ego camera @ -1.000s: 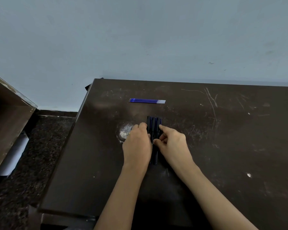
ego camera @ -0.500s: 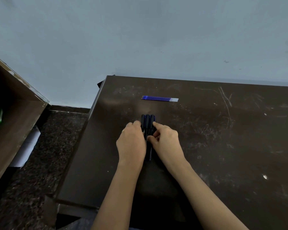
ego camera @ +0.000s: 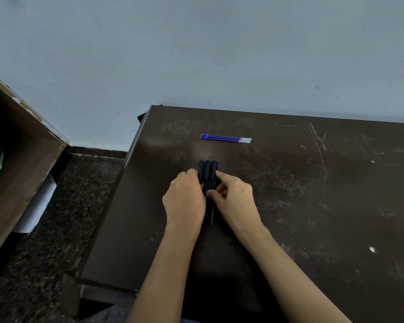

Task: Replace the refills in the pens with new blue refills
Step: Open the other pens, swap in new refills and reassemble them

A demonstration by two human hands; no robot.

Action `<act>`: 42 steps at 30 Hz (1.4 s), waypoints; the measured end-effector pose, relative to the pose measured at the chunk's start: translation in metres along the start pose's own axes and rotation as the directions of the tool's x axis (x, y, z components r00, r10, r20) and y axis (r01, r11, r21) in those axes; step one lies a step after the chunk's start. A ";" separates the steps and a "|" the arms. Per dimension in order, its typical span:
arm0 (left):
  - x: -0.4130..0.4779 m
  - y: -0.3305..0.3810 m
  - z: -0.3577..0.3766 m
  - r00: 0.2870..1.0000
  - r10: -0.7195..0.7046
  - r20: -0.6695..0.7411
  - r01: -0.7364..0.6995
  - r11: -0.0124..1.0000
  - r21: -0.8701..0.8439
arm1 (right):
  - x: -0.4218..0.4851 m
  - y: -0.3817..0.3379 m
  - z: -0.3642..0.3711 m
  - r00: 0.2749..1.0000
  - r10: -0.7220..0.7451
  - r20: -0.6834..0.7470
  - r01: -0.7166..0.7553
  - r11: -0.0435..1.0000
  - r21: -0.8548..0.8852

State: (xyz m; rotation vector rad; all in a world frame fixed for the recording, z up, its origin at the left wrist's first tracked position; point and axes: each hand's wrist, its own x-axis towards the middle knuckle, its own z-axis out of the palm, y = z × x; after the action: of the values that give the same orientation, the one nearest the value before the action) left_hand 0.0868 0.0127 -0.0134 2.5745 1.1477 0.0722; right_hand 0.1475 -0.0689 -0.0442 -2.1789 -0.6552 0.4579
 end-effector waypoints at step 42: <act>-0.001 0.017 -0.001 0.992 0.022 -0.126 -0.033 0.995 -0.092 | 0.104 0.012 -0.045 0.992 -0.101 -0.070 0.052 0.863 -0.503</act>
State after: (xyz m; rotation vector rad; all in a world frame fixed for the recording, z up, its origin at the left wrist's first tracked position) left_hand 0.0980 0.0019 -0.0068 2.5334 1.1240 0.2911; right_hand 0.2577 -0.0406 -0.0372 -2.6308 -0.8808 0.1446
